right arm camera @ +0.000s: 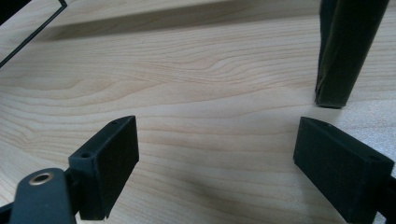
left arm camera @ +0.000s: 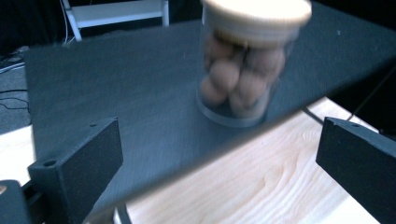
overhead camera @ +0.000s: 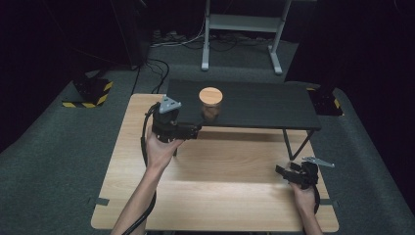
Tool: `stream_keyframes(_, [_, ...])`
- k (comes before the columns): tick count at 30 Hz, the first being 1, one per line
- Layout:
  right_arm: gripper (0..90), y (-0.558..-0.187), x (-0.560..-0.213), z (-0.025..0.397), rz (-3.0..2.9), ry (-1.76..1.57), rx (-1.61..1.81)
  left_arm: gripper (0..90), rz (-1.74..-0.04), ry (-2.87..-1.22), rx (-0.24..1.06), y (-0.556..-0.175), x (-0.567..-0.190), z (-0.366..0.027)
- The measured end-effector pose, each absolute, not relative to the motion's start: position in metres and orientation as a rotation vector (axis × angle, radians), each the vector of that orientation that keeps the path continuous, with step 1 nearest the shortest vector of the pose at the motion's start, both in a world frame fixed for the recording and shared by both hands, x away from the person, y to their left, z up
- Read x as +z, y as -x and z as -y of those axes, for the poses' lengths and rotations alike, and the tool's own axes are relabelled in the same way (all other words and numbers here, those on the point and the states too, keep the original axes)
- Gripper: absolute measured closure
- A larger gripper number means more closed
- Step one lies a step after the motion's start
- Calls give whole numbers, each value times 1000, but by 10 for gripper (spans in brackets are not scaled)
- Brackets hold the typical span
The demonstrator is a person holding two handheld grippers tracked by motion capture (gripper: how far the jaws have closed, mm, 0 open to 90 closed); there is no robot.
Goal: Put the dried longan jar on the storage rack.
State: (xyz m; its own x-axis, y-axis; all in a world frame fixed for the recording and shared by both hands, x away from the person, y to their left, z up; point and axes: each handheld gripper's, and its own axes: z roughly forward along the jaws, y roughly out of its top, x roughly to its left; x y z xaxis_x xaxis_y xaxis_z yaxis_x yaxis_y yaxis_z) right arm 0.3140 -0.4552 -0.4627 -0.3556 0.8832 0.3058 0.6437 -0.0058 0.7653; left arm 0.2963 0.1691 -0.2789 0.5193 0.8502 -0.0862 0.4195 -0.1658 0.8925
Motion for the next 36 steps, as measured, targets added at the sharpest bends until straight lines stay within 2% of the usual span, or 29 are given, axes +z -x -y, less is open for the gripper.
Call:
stream_keyframes(9, [136,-314,-463,455,-2006,-1599,1292,7,-1091,-1741,575,-254,-329,-185])
stream_keyframes(17, [138,-314,-463,455,-2005,-1598,1290,6,-1131,-1736,563,-235,-384,-187])
stream_keyframes(29, [137,-314,-462,454,-2005,-1597,1286,4,-1306,-1785,428,-256,-444,-181])
stream_keyframes(36, [138,-314,-462,453,-2005,-1595,1281,4,-1377,-1764,410,-261,-463,-178])
